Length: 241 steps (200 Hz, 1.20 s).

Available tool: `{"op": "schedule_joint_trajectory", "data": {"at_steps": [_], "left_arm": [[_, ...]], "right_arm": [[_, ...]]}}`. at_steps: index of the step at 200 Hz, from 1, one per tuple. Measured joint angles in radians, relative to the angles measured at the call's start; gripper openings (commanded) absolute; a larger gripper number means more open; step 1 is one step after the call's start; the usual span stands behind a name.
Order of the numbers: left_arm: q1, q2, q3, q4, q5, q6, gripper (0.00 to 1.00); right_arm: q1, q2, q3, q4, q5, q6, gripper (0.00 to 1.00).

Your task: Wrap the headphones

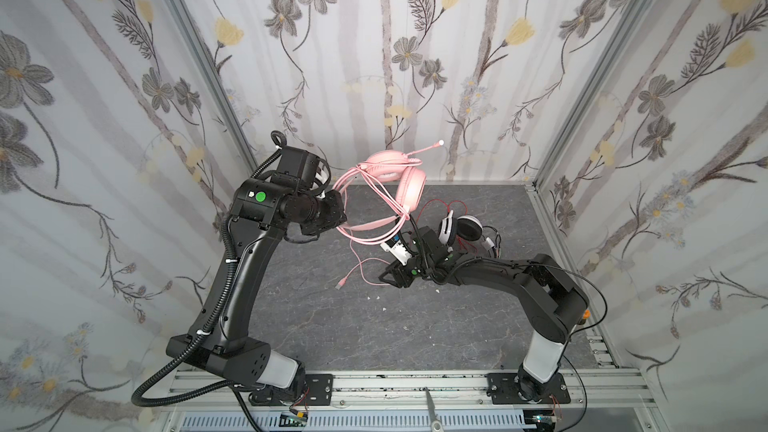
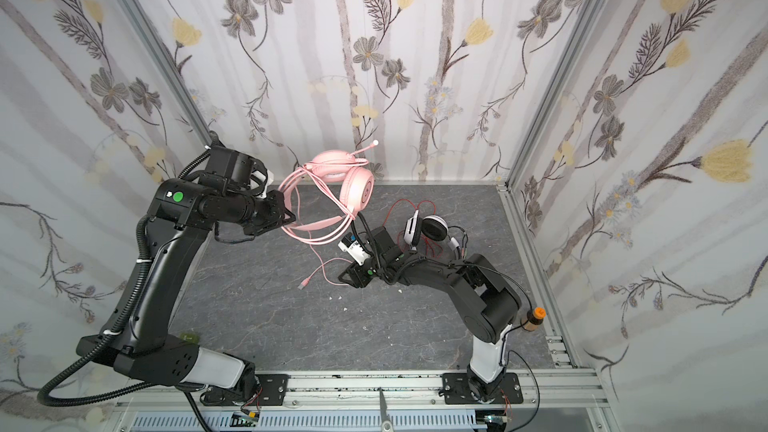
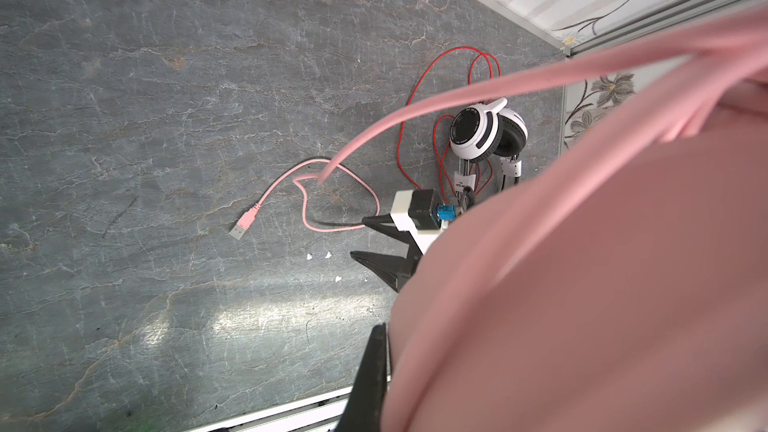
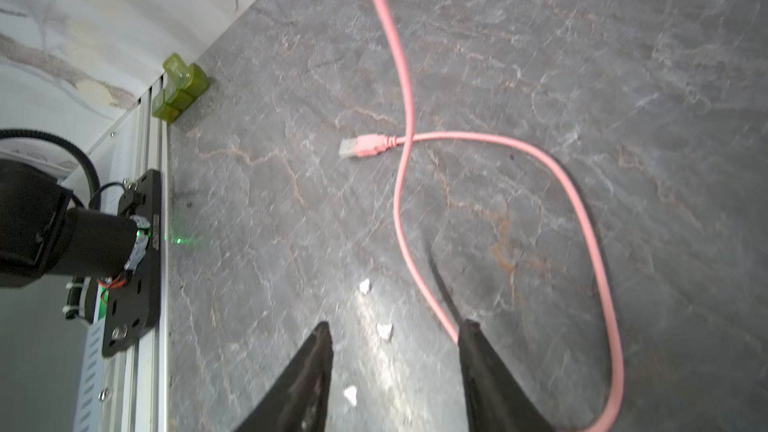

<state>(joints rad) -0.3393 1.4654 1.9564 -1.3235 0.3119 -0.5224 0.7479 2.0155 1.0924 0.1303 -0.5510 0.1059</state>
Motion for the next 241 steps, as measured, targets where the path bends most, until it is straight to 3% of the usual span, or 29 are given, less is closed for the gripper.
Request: {"op": "schedule_joint_trajectory", "data": {"at_steps": [38, 74, 155, 180, 226, 241], "left_arm": [[0.0, 0.002, 0.014, -0.018, 0.0, 0.003, 0.0], [0.0, 0.016, 0.048, -0.035, 0.002, 0.014, 0.0], [0.0, 0.032, 0.072, -0.048, 0.003, 0.018, 0.0], [0.0, 0.033, 0.074, -0.05, 0.003, 0.018, 0.0], [0.0, 0.033, 0.081, -0.06, 0.004, 0.017, 0.0], [0.0, 0.032, 0.086, -0.061, 0.004, 0.017, 0.0]], "right_arm": [[0.018, 0.163, 0.163, 0.072, -0.035, 0.08, 0.49], [0.039, 0.24, 0.207, 0.113, -0.08, 0.148, 0.49], [0.051, 0.269, 0.189, 0.176, -0.106, 0.229, 0.46], [0.058, 0.283, 0.193, 0.19, -0.112, 0.233, 0.37], [0.063, 0.308, 0.206, 0.195, -0.116, 0.26, 0.39], [0.064, 0.328, 0.213, 0.196, -0.114, 0.27, 0.35]]}}
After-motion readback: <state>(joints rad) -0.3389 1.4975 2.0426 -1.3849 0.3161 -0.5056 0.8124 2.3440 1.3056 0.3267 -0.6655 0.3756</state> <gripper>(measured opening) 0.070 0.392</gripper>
